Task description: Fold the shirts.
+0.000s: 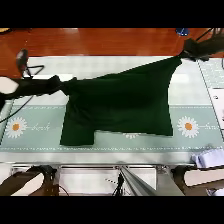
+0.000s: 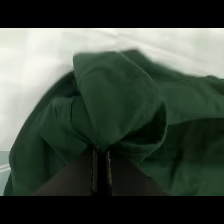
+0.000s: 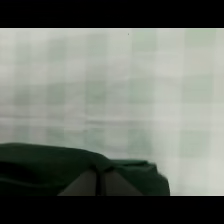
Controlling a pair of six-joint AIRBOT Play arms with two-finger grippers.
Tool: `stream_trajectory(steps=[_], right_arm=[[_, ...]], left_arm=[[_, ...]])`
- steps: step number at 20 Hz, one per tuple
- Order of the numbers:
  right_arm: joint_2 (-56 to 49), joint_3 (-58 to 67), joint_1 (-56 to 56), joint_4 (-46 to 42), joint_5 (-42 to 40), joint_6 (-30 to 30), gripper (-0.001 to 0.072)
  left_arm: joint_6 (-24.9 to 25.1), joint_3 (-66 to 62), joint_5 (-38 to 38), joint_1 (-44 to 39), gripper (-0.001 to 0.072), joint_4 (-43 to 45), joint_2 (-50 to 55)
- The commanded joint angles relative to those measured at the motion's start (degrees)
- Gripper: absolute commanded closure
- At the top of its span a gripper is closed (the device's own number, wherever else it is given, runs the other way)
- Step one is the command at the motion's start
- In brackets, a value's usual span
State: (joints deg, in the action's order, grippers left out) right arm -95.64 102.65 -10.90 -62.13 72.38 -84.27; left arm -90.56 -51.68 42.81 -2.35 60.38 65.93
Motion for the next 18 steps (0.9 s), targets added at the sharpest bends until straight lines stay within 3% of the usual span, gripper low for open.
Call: stream_trajectory(steps=[1,5,6,8,10,12,14,16,18], right_arm=[[-5.7,0.1,0.1,-0.6,0.9,-0.2,0.0679],[-8.3,0.1,0.0,0.3,2.5,1.7,0.0654],[-7.9,0.2,0.0,1.0,2.7,3.2,0.056],[-5.6,0.2,-0.6,0.8,4.2,5.5,0.0411],[-2.1,0.2,-1.6,-3.1,8.5,8.2,0.0385],[1.2,0.1,-2.3,-15.4,15.6,10.0,0.0383],[2.8,0.1,-3.9,-21.2,20.5,8.9,0.0364],[3.7,-1.2,-6.0,-21.6,24.2,7.8,0.0294],[5.0,-5.7,-7.9,-16.2,24.7,8.1,0.0267]], left_arm=[[0.0,0.2,-3.0,-2.8,0.0673,-0.5,10.0],[0.0,-0.2,-0.4,-2.3,0.0672,-0.4,12.3],[0.2,-1.2,1.0,-1.3,0.0669,-0.4,12.1],[5.2,-5.6,7.4,1.9,0.0527,-0.4,12.0],[9.2,-11.5,17.4,6.4,0.0318,0.7,12.0],[9.1,-15.4,26.3,11.0,0.0298,3.3,11.9],[9.1,-15.6,31.8,15.0,0.0264,5.6,11.9],[9.2,-13.5,34.0,17.8,0.0244,6.6,12.0],[11.6,-10.1,33.3,18.5,0.0159,6.5,12.2]])
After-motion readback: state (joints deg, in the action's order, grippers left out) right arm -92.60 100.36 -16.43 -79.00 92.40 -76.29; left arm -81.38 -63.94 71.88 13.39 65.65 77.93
